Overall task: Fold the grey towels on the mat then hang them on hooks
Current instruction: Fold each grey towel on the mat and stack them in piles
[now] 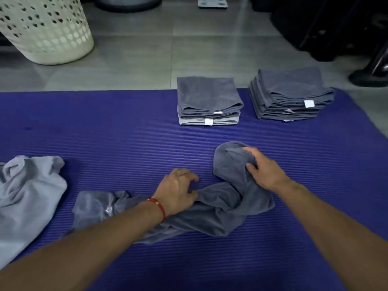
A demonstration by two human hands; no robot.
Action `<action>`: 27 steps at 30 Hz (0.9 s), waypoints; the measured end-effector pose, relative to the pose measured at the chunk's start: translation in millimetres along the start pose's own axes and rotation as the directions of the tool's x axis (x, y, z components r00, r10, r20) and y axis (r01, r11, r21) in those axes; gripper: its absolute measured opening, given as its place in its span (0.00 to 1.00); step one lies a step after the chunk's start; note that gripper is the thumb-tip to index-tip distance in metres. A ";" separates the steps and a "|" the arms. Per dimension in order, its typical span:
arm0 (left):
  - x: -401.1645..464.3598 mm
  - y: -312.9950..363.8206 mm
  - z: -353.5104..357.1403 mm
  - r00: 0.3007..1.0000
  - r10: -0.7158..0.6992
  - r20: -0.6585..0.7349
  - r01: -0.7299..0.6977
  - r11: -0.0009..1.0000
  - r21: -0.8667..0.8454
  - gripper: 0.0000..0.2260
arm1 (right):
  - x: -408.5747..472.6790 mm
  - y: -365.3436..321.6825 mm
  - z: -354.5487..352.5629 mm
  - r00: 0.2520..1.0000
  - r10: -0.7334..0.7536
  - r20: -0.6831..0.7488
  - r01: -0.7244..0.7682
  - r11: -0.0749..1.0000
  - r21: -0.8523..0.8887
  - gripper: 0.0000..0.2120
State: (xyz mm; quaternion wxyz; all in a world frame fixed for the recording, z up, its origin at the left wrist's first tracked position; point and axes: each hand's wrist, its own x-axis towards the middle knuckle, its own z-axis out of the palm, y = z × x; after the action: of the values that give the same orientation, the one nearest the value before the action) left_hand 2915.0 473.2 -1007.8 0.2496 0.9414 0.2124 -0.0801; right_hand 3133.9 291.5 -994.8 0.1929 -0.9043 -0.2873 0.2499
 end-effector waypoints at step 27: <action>64.7 79.3 41.4 0.980 -0.194 0.035 0.191 0.894 -0.405 0.10 | -52.0 19.0 -32.0 0.909 0.206 -0.361 0.008 0.859 0.511 0.04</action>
State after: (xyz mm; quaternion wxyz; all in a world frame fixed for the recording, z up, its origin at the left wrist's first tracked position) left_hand 3006.0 413.4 -1025.6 0.4300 0.8434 0.3172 -0.0554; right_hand 3123.0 238.4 -960.8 0.4629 -0.8683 -0.1184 0.1336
